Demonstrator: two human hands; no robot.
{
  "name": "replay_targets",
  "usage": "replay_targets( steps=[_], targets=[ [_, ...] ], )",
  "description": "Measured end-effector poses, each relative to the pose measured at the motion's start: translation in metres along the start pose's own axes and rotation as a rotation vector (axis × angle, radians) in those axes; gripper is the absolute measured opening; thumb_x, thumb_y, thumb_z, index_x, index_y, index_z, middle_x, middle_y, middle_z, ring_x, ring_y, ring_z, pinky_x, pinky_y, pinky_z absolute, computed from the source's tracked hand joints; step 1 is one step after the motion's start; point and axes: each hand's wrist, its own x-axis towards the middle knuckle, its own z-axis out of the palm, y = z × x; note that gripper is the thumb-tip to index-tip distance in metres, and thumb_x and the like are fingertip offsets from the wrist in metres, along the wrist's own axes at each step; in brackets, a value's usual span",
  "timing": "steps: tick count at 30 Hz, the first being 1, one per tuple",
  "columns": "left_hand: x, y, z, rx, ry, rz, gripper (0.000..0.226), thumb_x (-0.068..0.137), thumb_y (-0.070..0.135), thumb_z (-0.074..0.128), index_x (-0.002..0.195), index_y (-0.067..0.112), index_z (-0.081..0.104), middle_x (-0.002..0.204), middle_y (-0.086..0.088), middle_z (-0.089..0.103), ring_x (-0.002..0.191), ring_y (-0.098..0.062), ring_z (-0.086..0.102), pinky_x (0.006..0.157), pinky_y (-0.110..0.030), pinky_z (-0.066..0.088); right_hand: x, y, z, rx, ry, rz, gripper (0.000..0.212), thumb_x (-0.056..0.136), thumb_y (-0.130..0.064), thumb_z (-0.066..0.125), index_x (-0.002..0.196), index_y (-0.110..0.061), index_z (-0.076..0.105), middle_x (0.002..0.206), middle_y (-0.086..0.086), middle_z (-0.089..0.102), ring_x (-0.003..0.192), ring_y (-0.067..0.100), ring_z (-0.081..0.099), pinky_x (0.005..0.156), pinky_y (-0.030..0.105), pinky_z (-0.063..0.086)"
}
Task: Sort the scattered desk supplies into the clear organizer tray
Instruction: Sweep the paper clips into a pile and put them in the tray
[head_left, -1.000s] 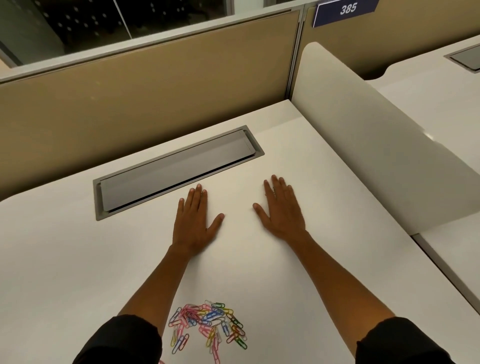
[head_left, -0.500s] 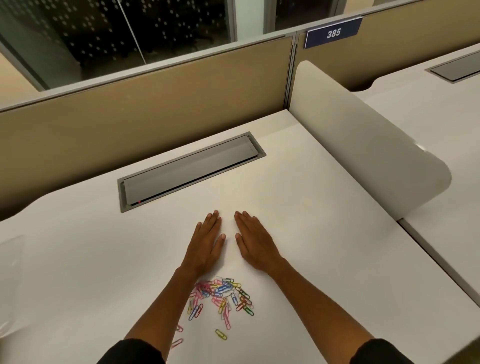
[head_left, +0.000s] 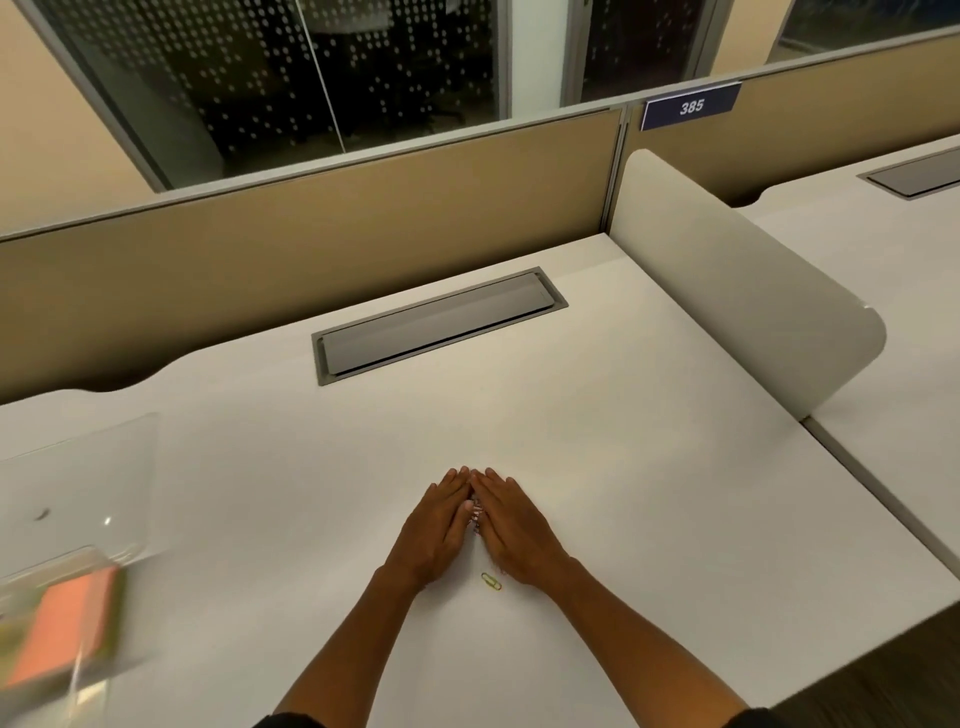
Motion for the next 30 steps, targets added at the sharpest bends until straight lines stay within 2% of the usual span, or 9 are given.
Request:
replay_targets(
  steps=[3, 8, 12, 16, 19, 22, 24, 26, 30],
  targets=[
    [-0.020, 0.001, -0.002, -0.010, -0.019, 0.013, 0.045, 0.102, 0.031, 0.030, 0.147, 0.025, 0.030, 0.153, 0.011, 0.026, 0.142, 0.002, 0.013, 0.119, -0.030, 0.014, -0.012, -0.012, 0.008, 0.034, 0.015, -0.002, 0.059, 0.095, -0.036, 0.017, 0.148, -0.012, 0.026, 0.155, -0.005, 0.024, 0.143, 0.002, 0.011, 0.119, 0.025, 0.007],
    [-0.052, 0.000, -0.007, -0.026, -0.024, 0.040, 0.045, 0.102, 0.036, 0.031, 0.147, 0.032, 0.027, 0.153, 0.016, 0.025, 0.142, 0.003, 0.011, 0.118, -0.027, 0.014, -0.031, -0.026, 0.019, 0.044, 0.017, 0.005, 0.059, 0.095, -0.037, 0.018, 0.148, -0.013, 0.027, 0.155, -0.004, 0.026, 0.142, -0.001, 0.011, 0.118, 0.019, 0.003],
    [-0.078, 0.003, -0.006, -0.073, -0.003, 0.049, 0.048, 0.100, 0.041, 0.034, 0.147, 0.033, 0.027, 0.150, 0.022, 0.023, 0.142, 0.003, 0.011, 0.119, -0.028, 0.013, -0.044, -0.038, 0.032, 0.034, 0.024, 0.000, 0.057, 0.095, -0.033, 0.021, 0.148, -0.012, 0.027, 0.154, -0.006, 0.024, 0.144, 0.002, 0.011, 0.120, 0.026, 0.007],
    [-0.097, 0.000, -0.004, -0.085, 0.076, 0.054, 0.052, 0.099, 0.040, 0.037, 0.148, 0.029, 0.024, 0.154, 0.016, 0.022, 0.143, 0.003, 0.009, 0.119, -0.034, 0.016, -0.052, -0.050, 0.041, 0.083, 0.051, 0.028, 0.059, 0.093, -0.036, 0.026, 0.148, -0.017, 0.027, 0.154, -0.006, 0.027, 0.143, 0.003, 0.016, 0.120, 0.030, 0.014],
    [-0.109, -0.016, -0.005, 0.036, 0.230, 0.040, 0.060, 0.097, 0.045, 0.035, 0.150, 0.020, 0.020, 0.159, 0.007, 0.010, 0.146, -0.006, 0.002, 0.120, -0.032, 0.006, -0.056, -0.048, 0.034, 0.160, 0.179, 0.173, 0.059, 0.090, -0.036, 0.034, 0.147, -0.020, 0.032, 0.152, -0.004, 0.034, 0.140, 0.006, 0.029, 0.116, 0.022, 0.022],
    [-0.130, -0.046, -0.014, 0.198, 0.314, -0.132, 0.070, 0.094, 0.057, 0.025, 0.151, 0.016, 0.017, 0.160, 0.004, 0.003, 0.146, -0.011, -0.001, 0.119, -0.038, 0.003, -0.070, -0.028, 0.022, 0.109, 0.350, 0.311, 0.062, 0.088, -0.039, 0.028, 0.145, -0.017, 0.036, 0.150, -0.001, 0.037, 0.138, 0.010, 0.032, 0.114, 0.020, 0.023],
    [-0.148, -0.067, -0.020, 0.342, 0.326, -0.235, 0.075, 0.092, 0.060, 0.021, 0.150, 0.013, 0.019, 0.159, 0.000, 0.006, 0.147, -0.014, 0.002, 0.119, -0.042, 0.008, -0.080, -0.016, 0.019, 0.051, 0.359, 0.339, 0.062, 0.088, -0.040, 0.025, 0.146, -0.017, 0.034, 0.151, -0.001, 0.036, 0.139, 0.010, 0.031, 0.114, 0.024, 0.024],
    [-0.157, -0.075, -0.022, 0.420, 0.318, -0.264, 0.076, 0.092, 0.060, 0.022, 0.150, 0.011, 0.019, 0.159, -0.002, 0.008, 0.147, -0.016, 0.004, 0.118, -0.044, 0.011, -0.086, -0.013, 0.018, 0.002, 0.344, 0.335, 0.062, 0.089, -0.039, 0.024, 0.147, -0.017, 0.032, 0.152, 0.000, 0.034, 0.140, 0.011, 0.029, 0.116, 0.028, 0.025],
    [-0.157, -0.068, -0.015, 0.468, 0.273, -0.280, 0.075, 0.092, 0.058, 0.026, 0.151, 0.011, 0.014, 0.160, -0.004, 0.006, 0.147, -0.021, 0.003, 0.117, -0.046, 0.010, -0.087, -0.026, 0.032, -0.162, 0.320, 0.311, 0.060, 0.092, -0.030, 0.025, 0.146, -0.006, 0.030, 0.152, 0.007, 0.033, 0.142, 0.018, 0.025, 0.118, 0.031, 0.014]
  ],
)
